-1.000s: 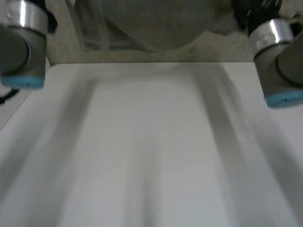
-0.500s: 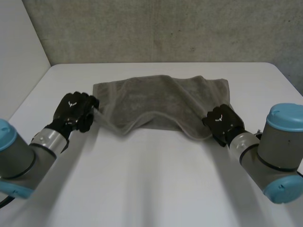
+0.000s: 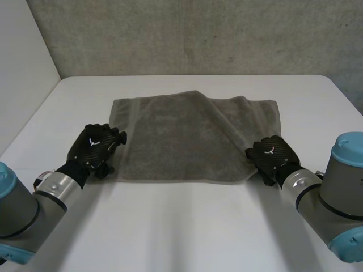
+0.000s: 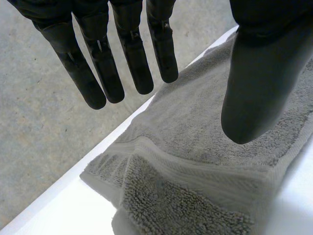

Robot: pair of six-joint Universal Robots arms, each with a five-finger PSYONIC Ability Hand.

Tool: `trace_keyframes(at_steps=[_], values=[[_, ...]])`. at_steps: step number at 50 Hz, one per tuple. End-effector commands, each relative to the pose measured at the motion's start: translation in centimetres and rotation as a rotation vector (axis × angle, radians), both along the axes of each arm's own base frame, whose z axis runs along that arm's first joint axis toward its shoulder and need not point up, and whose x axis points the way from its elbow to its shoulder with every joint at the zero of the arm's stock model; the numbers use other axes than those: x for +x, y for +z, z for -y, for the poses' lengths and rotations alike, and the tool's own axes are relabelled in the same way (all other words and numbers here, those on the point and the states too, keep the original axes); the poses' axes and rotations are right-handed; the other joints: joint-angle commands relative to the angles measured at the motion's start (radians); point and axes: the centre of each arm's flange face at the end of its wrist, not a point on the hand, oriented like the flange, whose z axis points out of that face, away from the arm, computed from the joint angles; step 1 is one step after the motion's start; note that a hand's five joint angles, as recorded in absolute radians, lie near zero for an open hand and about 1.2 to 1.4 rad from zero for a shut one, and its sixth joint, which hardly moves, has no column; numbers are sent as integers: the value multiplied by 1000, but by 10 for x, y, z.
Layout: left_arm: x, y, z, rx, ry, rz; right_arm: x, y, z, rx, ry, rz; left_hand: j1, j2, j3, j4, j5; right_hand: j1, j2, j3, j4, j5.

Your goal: Fold the towel.

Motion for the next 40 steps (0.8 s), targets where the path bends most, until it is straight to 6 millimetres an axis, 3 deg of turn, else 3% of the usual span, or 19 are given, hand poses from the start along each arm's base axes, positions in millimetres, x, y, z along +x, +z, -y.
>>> trace_keyframes(at_steps=[1, 9, 20, 40], values=[[-3, -7, 5, -63, -10, 48, 0, -2, -2, 7, 2, -6, -99, -105, -94, -106, -254, 61, 72, 58, 59, 44], [-2, -14, 0, -62, -17, 109, -5, -2, 3, 4, -26, -6, -85, -90, -79, -91, -239, 61, 72, 58, 59, 44], [-8, -24, -14, 80, -39, 131, -6, -4, 3, 10, -31, -9, -79, -84, -73, -85, -233, 61, 72, 58, 59, 44], [-24, -32, 7, 65, 52, 157, -7, -6, 3, 16, -32, -12, 0, -5, 6, -6, -154, 61, 72, 58, 59, 44]])
